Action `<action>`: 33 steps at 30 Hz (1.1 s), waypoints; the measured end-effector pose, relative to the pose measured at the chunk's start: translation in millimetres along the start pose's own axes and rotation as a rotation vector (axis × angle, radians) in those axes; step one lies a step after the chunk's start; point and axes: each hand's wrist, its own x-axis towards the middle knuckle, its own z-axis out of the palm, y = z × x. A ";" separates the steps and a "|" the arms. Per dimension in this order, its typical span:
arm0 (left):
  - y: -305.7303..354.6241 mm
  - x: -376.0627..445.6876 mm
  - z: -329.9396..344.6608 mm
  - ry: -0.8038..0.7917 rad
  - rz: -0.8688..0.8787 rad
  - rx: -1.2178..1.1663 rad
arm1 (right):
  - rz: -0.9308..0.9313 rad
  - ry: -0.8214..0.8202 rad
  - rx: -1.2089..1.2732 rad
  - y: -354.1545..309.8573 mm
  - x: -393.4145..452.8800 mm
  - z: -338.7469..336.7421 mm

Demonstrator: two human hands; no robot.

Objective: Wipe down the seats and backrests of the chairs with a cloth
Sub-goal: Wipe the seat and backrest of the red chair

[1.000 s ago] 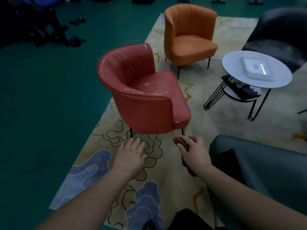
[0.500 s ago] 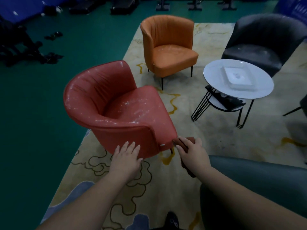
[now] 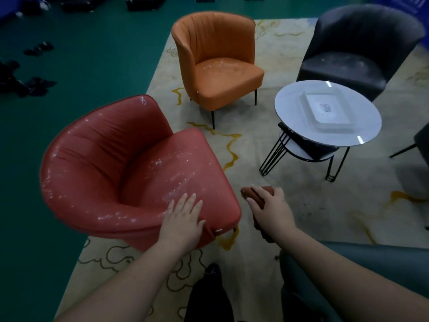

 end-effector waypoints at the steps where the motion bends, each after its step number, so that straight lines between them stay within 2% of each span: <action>1: -2.6 17.6 -2.7 0.000 0.009 -0.003 | 0.012 -0.002 -0.007 -2.0 15.0 -0.2; 11: -29.2 167.1 -35.4 -0.059 0.086 0.054 | 0.083 0.042 -0.026 -14.0 138.7 -9.9; 18: -28.2 240.7 -40.2 -0.072 0.024 0.027 | 0.070 0.033 -0.029 -14.6 232.9 -20.7; 24: -25.9 312.7 -39.8 -0.085 -0.157 -0.029 | -0.089 -0.062 -0.044 -16.7 349.5 -20.6; 33: 9.3 371.8 -36.2 -0.110 -0.603 -0.192 | -0.420 -0.316 -0.150 -30.4 502.1 -35.7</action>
